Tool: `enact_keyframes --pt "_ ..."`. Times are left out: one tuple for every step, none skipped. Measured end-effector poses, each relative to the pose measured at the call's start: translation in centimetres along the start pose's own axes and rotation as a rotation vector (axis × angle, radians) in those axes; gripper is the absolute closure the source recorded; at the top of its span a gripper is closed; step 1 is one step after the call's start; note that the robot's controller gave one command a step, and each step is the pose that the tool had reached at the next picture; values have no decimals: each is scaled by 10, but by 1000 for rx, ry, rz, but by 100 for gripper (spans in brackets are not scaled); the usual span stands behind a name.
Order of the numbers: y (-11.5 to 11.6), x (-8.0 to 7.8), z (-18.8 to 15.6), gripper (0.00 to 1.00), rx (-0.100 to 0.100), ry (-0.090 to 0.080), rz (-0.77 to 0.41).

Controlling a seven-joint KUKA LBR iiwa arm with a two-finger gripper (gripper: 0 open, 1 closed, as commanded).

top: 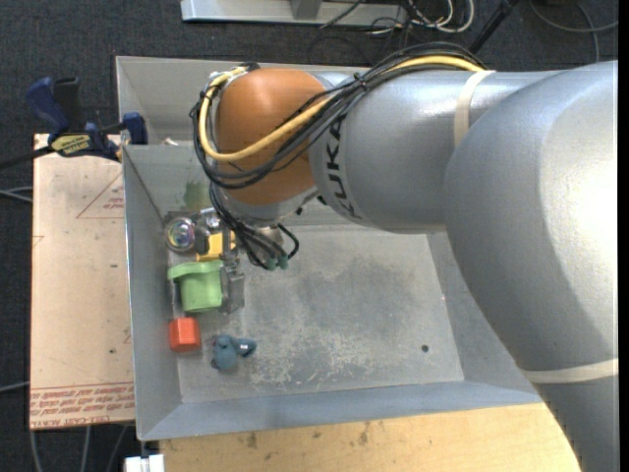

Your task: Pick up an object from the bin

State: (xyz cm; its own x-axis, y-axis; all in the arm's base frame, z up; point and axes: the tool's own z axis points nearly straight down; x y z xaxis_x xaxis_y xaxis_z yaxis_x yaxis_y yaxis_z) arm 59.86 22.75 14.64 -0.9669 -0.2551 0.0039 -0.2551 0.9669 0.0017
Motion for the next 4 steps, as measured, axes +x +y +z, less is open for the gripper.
enact_keyframes --pt "-35 7 15 0 2 -4 -128" --pt "-4 7 79 0 -1 -3 -34" --pt "-6 5 75 100 -1 -8 -29" --pt "-8 1 -87 100 3 -14 -419"
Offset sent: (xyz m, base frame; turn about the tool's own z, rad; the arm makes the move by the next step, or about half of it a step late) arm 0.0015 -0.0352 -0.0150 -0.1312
